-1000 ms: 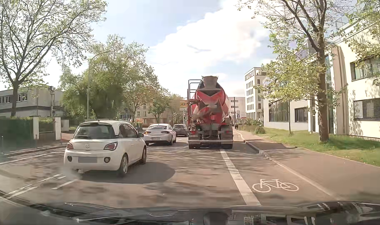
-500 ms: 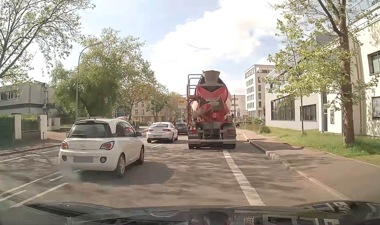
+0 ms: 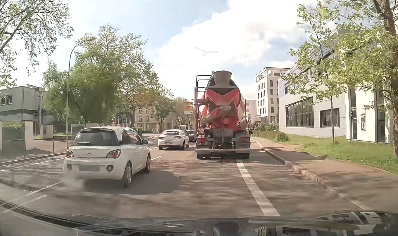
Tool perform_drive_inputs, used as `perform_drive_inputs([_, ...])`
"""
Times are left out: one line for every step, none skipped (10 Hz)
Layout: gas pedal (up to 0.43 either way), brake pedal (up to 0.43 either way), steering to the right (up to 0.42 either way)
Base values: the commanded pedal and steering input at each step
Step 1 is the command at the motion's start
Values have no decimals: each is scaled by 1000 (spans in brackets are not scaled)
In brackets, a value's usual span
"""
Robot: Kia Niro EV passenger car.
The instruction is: Follow the waypoints while adhering to traffic rules and regulations
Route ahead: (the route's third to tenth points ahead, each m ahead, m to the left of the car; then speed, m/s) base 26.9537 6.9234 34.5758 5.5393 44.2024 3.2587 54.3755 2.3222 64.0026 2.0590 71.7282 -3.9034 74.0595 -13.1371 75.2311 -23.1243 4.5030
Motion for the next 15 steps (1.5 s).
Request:
perform_drive_inputs([0,116,8])
perform_drive_inputs([0,85,5])
perform_drive_inputs([0,85,3])
perform_drive_inputs([0,85,3])
perform_drive_inputs([0,85,3])
perform_drive_inputs([0,85,3])
perform_drive_inputs([0,85,3])
perform_drive_inputs([0,85,3])
perform_drive_inputs([0,85,3])
perform_drive_inputs([0,85,3])
perform_drive_inputs([0,91,3])
perform_drive_inputs([0,85,4])
perform_drive_inputs([0,91,4])
perform_drive_inputs([0,85,4])
perform_drive_inputs([0,91,5])
